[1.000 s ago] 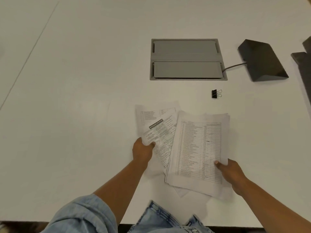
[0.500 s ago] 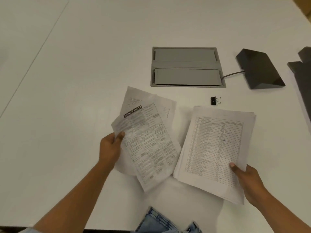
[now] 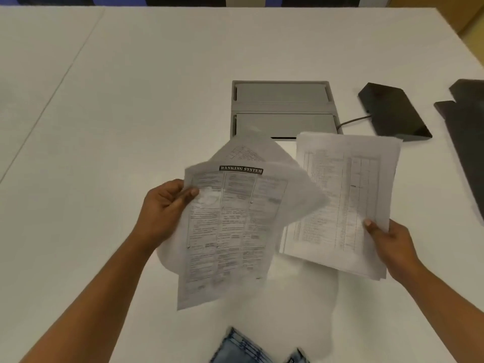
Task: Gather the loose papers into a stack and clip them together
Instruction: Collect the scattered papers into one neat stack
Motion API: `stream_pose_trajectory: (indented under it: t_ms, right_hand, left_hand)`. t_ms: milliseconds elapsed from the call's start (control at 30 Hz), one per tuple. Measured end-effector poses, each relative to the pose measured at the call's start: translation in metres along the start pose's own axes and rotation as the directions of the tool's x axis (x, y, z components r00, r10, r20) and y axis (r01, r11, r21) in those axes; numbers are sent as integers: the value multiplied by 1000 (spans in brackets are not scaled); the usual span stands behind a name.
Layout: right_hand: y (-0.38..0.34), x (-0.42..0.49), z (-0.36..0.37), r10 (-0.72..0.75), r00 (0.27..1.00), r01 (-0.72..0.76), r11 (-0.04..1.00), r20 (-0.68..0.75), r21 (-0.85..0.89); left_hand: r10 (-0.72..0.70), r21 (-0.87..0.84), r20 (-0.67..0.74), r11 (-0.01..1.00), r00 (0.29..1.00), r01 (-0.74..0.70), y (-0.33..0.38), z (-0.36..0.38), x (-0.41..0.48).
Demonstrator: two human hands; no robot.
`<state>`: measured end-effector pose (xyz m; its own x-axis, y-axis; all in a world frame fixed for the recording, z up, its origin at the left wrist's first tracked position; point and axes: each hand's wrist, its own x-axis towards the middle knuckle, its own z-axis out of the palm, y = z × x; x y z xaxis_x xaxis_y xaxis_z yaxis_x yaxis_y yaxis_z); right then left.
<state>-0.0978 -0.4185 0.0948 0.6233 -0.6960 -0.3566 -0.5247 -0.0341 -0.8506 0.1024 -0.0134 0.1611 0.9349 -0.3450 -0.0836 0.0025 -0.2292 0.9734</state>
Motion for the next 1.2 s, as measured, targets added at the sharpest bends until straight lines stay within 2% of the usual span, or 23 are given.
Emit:
stream_pose_trajectory:
  t_ms: [100,267,400,500,667,800,867,933,967,1033,1067,1133,1167,1200]
  right_hand:
    - [-10,0,5,-34,999,34,999,15,-9]
    - [-21,-12,23,-62,993,60,998,99,16]
    - [-37,-34,42,-119,958,106,992,262,63]
    - [-44,-45,54,-120,929,106,993,351,57]
    - [-58,-58,62,-133,897,56,980,422,190]
    - [-60,-60,57,-131,891,-10,952,434,306]
    - [-60,-59,55,-134,883,-29,941,449,337]
    - [-59,-58,53,-133,874,-32,943,467,330]
    - [-59,-57,52,-136,867,-32,945,480,326]
    - [-57,-56,51,-122,855,-40,953,504,299]
    - [-57,-54,50,-75,874,-56,966,479,254]
    - [-59,-52,51,83,921,-137,984,381,116]
    - [-59,-54,49,97,924,-139,986,371,87]
    - [-61,-55,50,40,922,-80,993,385,88]
  left_hand:
    - [43,41,35,998,998,-44,9,4,4]
    - [50,-68,14,996,999,-49,29,24,4]
    - [-90,-159,-38,984,995,83,34,54,5]
    - [-163,-126,-55,980,985,156,30,72,2]
    - [-213,-49,-233,977,949,208,21,88,-8]
    - [-324,-208,-334,941,885,266,17,98,-19]
    - [-443,-341,-291,876,848,340,16,98,-21]
    - [-539,-415,-102,787,836,456,16,94,-22]
    - [-542,-423,20,757,840,498,15,91,-23]
    - [-461,-394,185,774,868,496,11,88,-29]
    - [-416,-372,199,806,887,461,10,87,-32]
    - [-389,-350,120,844,914,405,7,89,-36]
    - [-394,-363,62,847,917,389,6,91,-37]
    - [-404,-386,14,842,915,377,5,93,-39]
